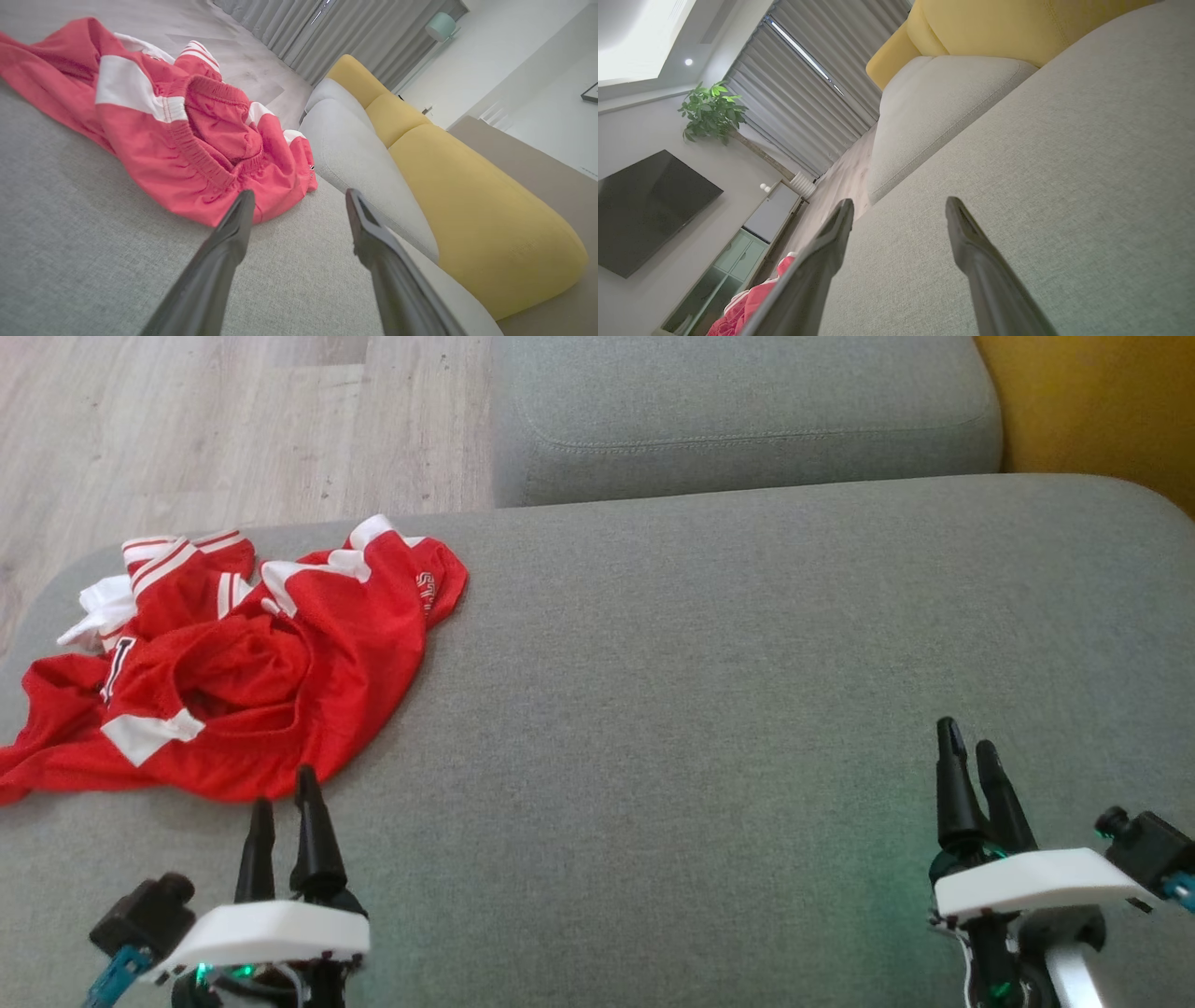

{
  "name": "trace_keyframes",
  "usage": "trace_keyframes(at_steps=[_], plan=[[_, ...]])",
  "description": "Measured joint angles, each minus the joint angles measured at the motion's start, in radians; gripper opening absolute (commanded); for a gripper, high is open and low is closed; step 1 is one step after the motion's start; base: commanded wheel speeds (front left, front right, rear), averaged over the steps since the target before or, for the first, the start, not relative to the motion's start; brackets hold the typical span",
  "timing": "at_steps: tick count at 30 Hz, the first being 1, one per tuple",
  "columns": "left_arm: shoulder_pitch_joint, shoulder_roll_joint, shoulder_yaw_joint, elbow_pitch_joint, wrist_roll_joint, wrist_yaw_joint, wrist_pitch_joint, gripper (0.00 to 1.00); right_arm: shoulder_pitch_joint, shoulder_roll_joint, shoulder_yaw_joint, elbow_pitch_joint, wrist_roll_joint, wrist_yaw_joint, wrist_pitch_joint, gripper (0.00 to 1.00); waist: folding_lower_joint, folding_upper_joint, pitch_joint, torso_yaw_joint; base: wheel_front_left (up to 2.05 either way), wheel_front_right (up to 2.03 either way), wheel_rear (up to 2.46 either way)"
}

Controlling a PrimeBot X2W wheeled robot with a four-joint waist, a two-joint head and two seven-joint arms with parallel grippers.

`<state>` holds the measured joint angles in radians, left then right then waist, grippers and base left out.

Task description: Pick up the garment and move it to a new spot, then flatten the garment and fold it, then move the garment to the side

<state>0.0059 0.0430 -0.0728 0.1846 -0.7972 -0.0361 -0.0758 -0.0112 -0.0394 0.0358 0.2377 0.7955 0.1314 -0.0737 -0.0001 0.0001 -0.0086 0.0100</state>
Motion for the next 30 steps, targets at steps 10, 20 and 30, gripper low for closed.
trace_keyframes(at_steps=[10, 20, 30], plan=[[0.000, 0.001, -0.026, -0.011, 0.115, 0.010, -0.026, 1.00, 0.000, 0.000, 0.023, -0.016, -0.133, 0.000, -0.027, 1.00, 0.0000, 0.0000, -0.001, 0.003, 0.00, 0.00, 0.00], [0.000, 0.001, -0.037, -0.032, 0.243, 0.019, -0.059, 1.00, -0.001, 0.000, 0.054, -0.018, -0.270, 0.000, -0.061, 1.00, 0.0000, 0.0000, -0.002, 0.005, 0.00, 0.00, 0.00], [0.000, 0.001, -0.060, -0.037, 0.385, 0.020, -0.090, 1.00, -0.001, -0.001, 0.054, -0.026, -0.388, 0.000, -0.091, 1.00, 0.0000, 0.0000, -0.007, 0.011, 0.00, 0.00, 0.00]])
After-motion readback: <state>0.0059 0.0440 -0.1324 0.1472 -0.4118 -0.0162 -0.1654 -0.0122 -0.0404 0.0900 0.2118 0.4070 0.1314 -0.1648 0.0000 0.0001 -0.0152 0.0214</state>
